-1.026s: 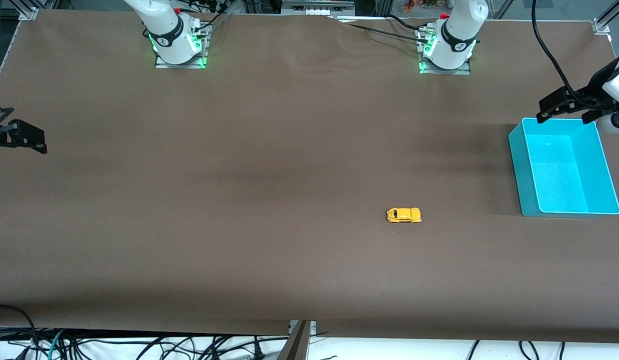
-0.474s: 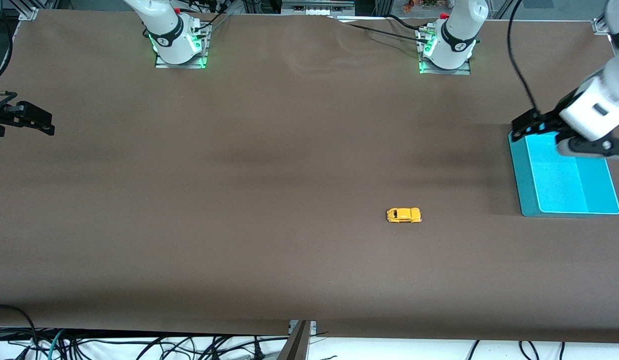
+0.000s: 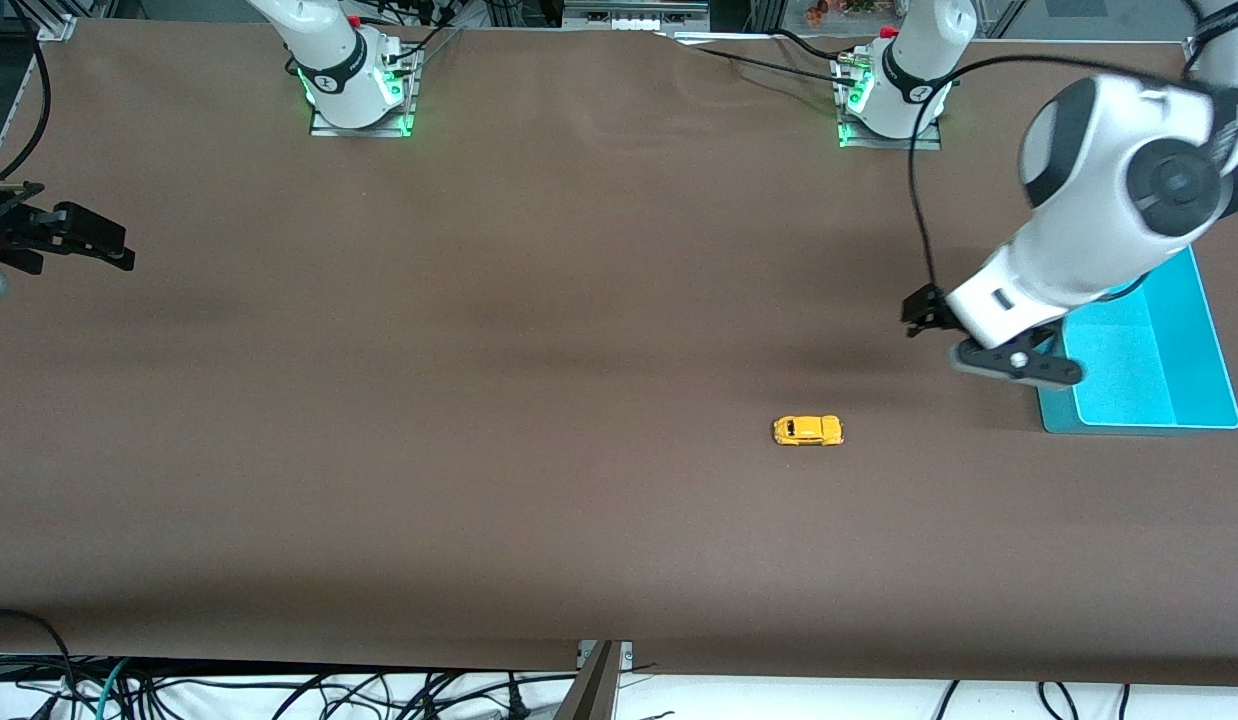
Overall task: Wind and store yellow beetle car
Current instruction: 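Move the left gripper from the box to the yellow car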
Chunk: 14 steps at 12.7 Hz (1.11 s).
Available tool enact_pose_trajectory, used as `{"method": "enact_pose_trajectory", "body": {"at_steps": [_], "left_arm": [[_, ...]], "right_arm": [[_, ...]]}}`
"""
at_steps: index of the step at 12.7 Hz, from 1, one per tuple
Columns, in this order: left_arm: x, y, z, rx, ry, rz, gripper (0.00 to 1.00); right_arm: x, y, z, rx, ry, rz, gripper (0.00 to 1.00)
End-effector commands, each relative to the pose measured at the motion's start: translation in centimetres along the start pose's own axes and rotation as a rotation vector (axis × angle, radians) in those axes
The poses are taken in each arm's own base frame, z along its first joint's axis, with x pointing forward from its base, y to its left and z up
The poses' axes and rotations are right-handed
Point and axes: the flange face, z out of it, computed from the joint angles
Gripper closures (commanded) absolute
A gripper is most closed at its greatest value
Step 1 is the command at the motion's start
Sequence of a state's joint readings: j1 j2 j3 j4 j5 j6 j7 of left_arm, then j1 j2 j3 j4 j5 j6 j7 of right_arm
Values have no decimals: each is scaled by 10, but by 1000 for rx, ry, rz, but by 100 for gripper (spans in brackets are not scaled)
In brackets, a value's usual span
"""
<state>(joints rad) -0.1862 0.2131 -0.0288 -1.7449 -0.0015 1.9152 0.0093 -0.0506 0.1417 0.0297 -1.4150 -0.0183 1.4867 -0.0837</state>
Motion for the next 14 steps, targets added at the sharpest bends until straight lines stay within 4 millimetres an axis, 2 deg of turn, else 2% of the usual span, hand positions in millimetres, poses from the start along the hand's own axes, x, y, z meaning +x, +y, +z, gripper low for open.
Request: {"method": "enact_pose_trajectory", "body": {"at_steps": [1,3,5,7,13,14], "left_arm": [[13,14,37,-10,11,121,0],[15,28,75,-40,9,299,0],[19,30,106,-70,51,420,0],[24,32,134,-68,50,624,0],[37,46,208,-60,71,1104,0],[47,53,211,-48,93,1175,0]], "right_arm": [[-4,1,0,14,-6,15,0],[-2,-1,3,14,-10,11,0],[-1,1,4,14,-10,12,0],[-1,4,3,11,-4,8,0],[1,5,6,8,-8,11,0],[1,5,6,8,-8,13,0]]}}
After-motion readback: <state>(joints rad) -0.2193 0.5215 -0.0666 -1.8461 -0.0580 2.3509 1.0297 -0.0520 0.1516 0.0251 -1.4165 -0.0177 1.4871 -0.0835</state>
